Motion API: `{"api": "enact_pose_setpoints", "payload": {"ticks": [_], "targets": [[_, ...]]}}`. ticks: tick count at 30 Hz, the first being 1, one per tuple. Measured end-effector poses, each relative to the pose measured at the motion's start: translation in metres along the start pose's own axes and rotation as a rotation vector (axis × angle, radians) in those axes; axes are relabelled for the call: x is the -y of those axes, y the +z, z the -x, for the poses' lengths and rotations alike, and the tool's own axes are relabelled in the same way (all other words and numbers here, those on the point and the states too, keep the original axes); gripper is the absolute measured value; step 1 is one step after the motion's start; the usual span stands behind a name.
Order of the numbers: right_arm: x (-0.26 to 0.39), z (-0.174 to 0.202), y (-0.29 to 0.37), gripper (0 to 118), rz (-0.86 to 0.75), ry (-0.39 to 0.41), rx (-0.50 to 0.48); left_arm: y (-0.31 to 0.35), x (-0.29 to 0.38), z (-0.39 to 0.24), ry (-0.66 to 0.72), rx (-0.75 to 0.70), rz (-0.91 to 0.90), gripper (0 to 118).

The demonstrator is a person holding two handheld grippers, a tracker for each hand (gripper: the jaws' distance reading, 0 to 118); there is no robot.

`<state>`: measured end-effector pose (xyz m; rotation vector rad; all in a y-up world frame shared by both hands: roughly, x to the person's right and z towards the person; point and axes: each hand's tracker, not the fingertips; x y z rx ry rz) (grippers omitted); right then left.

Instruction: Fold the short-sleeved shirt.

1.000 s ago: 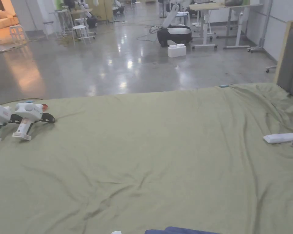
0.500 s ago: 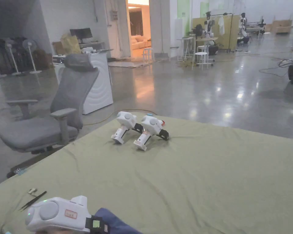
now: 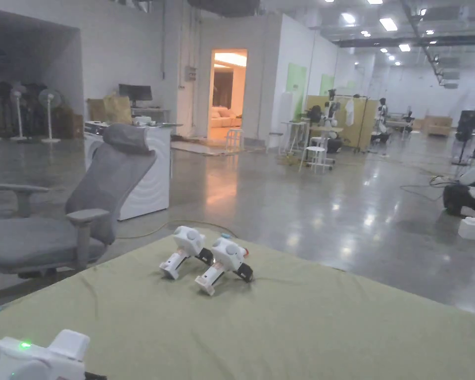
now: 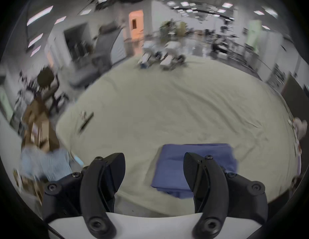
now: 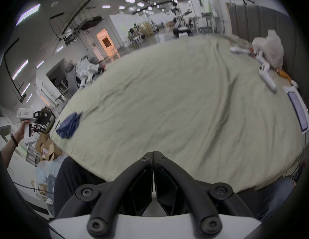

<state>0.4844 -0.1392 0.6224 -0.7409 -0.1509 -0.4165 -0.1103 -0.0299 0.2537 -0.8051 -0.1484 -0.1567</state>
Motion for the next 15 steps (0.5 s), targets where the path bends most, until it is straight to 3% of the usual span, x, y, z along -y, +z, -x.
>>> {"api": "enact_pose_setpoints", "payload": {"ticks": [4, 7, 13, 15], "targets": [[-0.024, 0.007, 0.045, 0, -0.194, 0.073, 0.046, 0.112, -0.015, -0.063, -0.083, 0.168, -0.285, 75], [-0.039, 0.01, 0.081, 0, -0.345, 0.074, 0.055, 0.181, -0.011, -0.12, -0.191, 0.265, -0.483, 75], [-0.055, 0.014, 0.137, 0, -0.582, 0.121, 0.087, 0.265, 0.036, -0.221, -0.22, 0.377, -0.823, 66], [-0.056, 0.018, 0.151, 0, -0.649, 0.142, 0.077, 0.277, 0.047, -0.247, -0.226, 0.328, -0.893, 59]]}}
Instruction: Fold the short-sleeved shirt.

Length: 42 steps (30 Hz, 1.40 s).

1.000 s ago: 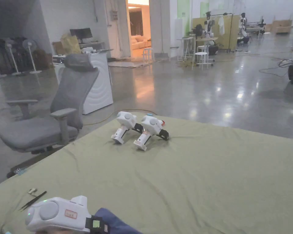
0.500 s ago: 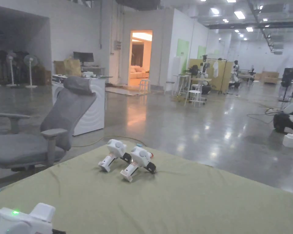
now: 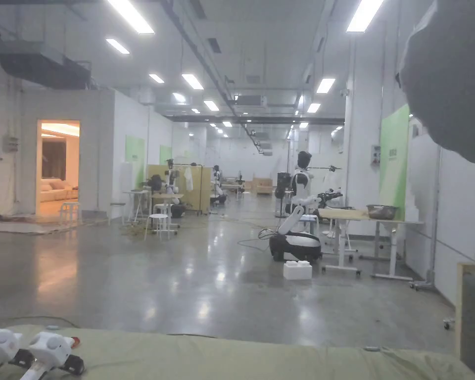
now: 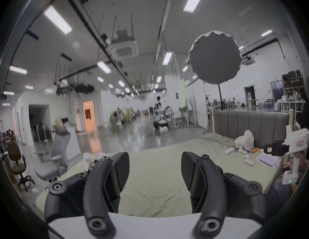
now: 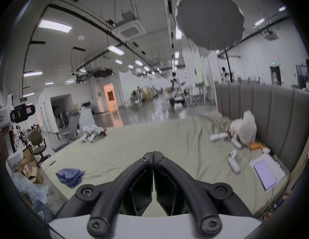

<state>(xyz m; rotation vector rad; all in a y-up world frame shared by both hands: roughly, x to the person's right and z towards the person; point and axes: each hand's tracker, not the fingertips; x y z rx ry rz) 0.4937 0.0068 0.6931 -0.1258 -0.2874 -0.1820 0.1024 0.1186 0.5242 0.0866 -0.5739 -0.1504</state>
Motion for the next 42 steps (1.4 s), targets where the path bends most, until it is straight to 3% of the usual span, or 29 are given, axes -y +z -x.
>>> {"api": "enact_pose_setpoints", "payload": {"ticks": [1, 4, 6, 8, 16, 25, 42], "targets": [[-0.004, 0.002, 0.005, 0, -0.033, 0.011, 0.014, 0.003, 0.001, -0.015, -0.002, -0.02, -0.024, 52], [-0.011, 0.01, 0.014, 0, -0.094, 0.075, 0.057, 0.004, 0.018, -0.035, 0.075, -0.001, -0.059, 17], [-0.01, 0.015, 0.016, 0, -0.11, 0.085, 0.061, 0.006, 0.022, -0.047, 0.046, -0.007, -0.065, 14], [-0.012, 0.019, 0.02, 0, -0.105, 0.101, 0.058, 0.005, 0.025, -0.049, -0.019, -0.062, -0.033, 0], [-0.011, 0.029, 0.033, 0, -0.138, 0.119, 0.121, 0.021, 0.046, -0.018, 0.004, -0.103, 0.056, 0], [-0.01, 0.026, 0.023, 0, -0.097, 0.061, 0.103, 0.024, 0.053, -0.009, 0.062, -0.127, 0.054, 0], [-0.01, 0.03, 0.022, 0, -0.079, 0.072, 0.1, 0.024, 0.055, -0.009, 0.084, -0.076, 0.049, 0]]}}
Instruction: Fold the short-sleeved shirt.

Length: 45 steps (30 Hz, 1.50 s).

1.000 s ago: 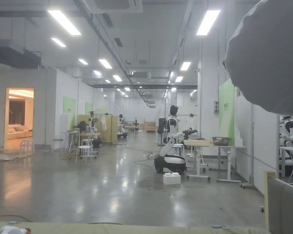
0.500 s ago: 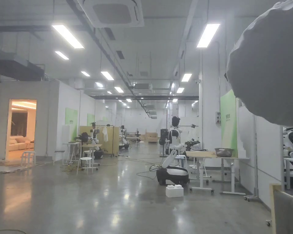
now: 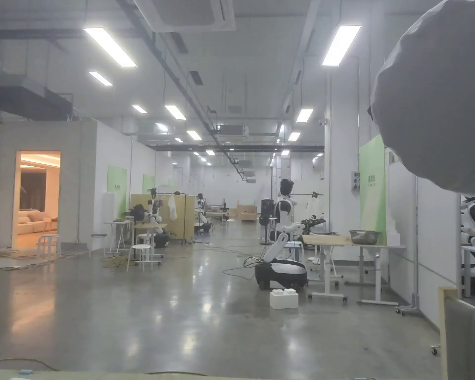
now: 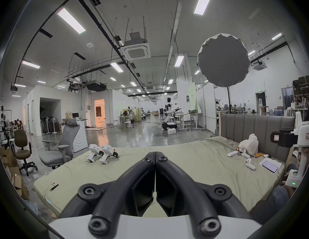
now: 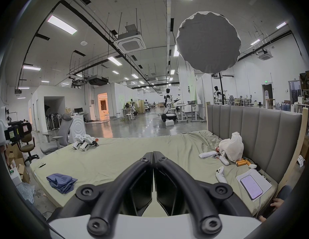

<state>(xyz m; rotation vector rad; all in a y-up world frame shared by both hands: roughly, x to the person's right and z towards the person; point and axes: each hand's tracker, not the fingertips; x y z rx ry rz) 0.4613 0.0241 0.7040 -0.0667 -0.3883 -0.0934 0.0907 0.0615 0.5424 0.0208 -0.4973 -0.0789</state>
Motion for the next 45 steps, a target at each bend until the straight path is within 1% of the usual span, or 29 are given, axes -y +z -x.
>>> {"api": "enact_pose_setpoints", "payload": {"ticks": [2, 3, 4, 5, 6, 7, 8, 10, 11, 12, 14, 19, 22, 25, 34, 45], "targets": [[0.001, 0.001, 0.001, 1, -0.031, -0.004, 0.007, 0.0, -0.001, -0.002, -0.004, -0.001, 0.004, 2], [0.0, 0.001, 0.001, 6, -0.037, -0.009, 0.004, 0.0, 0.0, -0.002, -0.012, 0.002, -0.003, 10], [-0.001, 0.0, 0.002, 19, -0.042, -0.016, 0.001, 0.0, 0.0, -0.002, -0.015, -0.001, -0.011, 23], [-0.002, 0.0, 0.002, 45, -0.045, -0.024, -0.007, 0.0, 0.0, -0.002, -0.017, 0.004, -0.012, 48], [-0.003, -0.001, 0.001, 62, -0.043, -0.029, -0.017, -0.001, -0.002, -0.003, -0.016, 0.012, -0.005, 66], [-0.003, -0.001, 0.001, 73, -0.042, -0.03, -0.024, -0.003, -0.003, -0.003, -0.008, 0.018, 0.001, 78], [-0.003, 0.0, 0.002, 79, -0.047, -0.027, -0.021, -0.003, -0.002, -0.003, -0.003, 0.017, 0.0, 86], [-0.003, 0.003, 0.003, 85, -0.07, 0.004, -0.005, -0.002, -0.003, -0.004, 0.003, 0.017, -0.011, 92], [-0.003, 0.004, 0.002, 91, -0.068, 0.016, -0.003, -0.003, -0.003, -0.005, 0.004, 0.017, -0.011, 97], [-0.003, 0.005, 0.004, 96, -0.069, 0.023, -0.001, -0.004, -0.003, -0.005, 0.004, 0.019, -0.007, 103], [-0.003, 0.005, 0.003, 107, -0.067, 0.031, -0.009, -0.005, -0.003, -0.007, -0.002, 0.014, -0.004, 118], [-0.003, 0.007, 0.004, 118, -0.073, 0.031, -0.013, -0.005, -0.001, -0.006, 0.014, 0.0, 0.0, 118], [-0.001, 0.006, 0.002, 118, -0.066, 0.039, -0.007, -0.005, -0.002, -0.003, 0.028, -0.005, 0.002, 118], [0.001, 0.007, 0.001, 118, -0.059, 0.045, 0.001, -0.006, -0.001, -0.003, 0.015, -0.017, 0.007, 118], [0.001, 0.01, -0.001, 118, -0.044, 0.065, -0.016, -0.008, -0.001, -0.002, 0.04, -0.021, 0.031, 118], [0.003, 0.01, -0.003, 118, -0.023, 0.048, -0.026, -0.008, 0.001, -0.003, 0.033, -0.008, 0.049, 118]]}}
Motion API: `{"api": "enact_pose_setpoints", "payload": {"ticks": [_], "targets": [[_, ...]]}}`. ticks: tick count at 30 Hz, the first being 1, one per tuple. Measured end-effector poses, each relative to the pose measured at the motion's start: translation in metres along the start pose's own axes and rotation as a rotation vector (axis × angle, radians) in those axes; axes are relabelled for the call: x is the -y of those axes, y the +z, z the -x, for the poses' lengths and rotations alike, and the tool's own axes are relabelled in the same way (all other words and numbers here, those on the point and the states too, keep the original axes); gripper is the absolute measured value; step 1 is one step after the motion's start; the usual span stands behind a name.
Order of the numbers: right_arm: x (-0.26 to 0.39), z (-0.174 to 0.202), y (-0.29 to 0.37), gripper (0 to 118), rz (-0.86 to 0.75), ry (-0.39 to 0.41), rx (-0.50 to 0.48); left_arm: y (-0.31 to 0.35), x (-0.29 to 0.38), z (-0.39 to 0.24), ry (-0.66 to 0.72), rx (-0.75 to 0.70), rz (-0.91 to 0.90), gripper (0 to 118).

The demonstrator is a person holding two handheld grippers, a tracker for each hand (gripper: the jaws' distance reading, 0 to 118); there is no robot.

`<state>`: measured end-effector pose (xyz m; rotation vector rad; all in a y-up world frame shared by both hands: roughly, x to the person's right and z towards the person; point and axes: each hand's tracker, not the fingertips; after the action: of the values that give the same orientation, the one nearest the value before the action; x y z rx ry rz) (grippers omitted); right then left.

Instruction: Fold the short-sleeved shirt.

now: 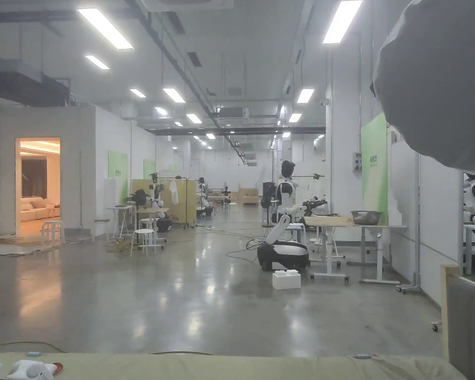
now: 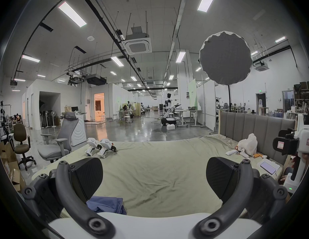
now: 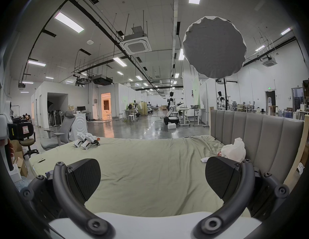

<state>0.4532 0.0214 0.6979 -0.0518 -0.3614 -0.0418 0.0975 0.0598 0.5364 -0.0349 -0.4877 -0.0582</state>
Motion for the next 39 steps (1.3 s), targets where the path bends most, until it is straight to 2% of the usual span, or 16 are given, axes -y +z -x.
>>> {"api": "enact_pose_setpoints", "payload": {"ticks": [4, 7, 11, 12, 14, 16, 18, 21, 26, 29, 36, 39], "targets": [[0.0, -0.003, -0.001, 118, 0.007, -0.008, -0.002, -0.002, 0.001, -0.003, -0.003, 0.008, 0.007, 118], [-0.001, -0.007, -0.002, 118, 0.019, -0.044, 0.002, -0.003, 0.001, -0.004, -0.001, 0.015, 0.014, 118], [-0.009, -0.009, -0.005, 118, 0.059, -0.166, 0.027, -0.003, 0.0, -0.005, -0.002, 0.017, 0.015, 118], [-0.013, -0.007, -0.006, 118, 0.083, -0.189, 0.066, -0.003, 0.0, -0.005, 0.0, 0.017, 0.014, 118], [-0.022, 0.002, -0.009, 118, 0.148, -0.162, 0.16, -0.004, -0.001, -0.005, 0.006, 0.018, 0.012, 118], [-0.026, 0.01, -0.01, 118, 0.138, -0.133, 0.198, -0.004, -0.002, -0.005, 0.013, 0.017, 0.012, 118], [-0.029, 0.013, -0.008, 118, 0.123, -0.162, 0.181, -0.006, -0.003, -0.006, 0.023, 0.022, 0.016, 118], [-0.034, 0.015, -0.009, 118, 0.195, -0.259, 0.167, -0.006, -0.003, -0.007, 0.024, 0.023, 0.019, 118], [-0.036, 0.012, -0.008, 118, 0.199, -0.28, 0.127, -0.004, -0.004, -0.007, 0.018, 0.026, 0.012, 118], [-0.035, 0.01, -0.007, 118, 0.205, -0.329, 0.133, -0.004, -0.004, -0.007, 0.023, 0.031, 0.01, 118], [-0.035, 0.009, -0.009, 118, 0.217, -0.32, 0.148, -0.005, -0.002, -0.008, 0.02, 0.035, 0.018, 118], [-0.032, 0.014, -0.01, 118, 0.191, -0.294, 0.204, -0.004, -0.002, -0.008, 0.029, 0.035, 0.01, 118]]}}
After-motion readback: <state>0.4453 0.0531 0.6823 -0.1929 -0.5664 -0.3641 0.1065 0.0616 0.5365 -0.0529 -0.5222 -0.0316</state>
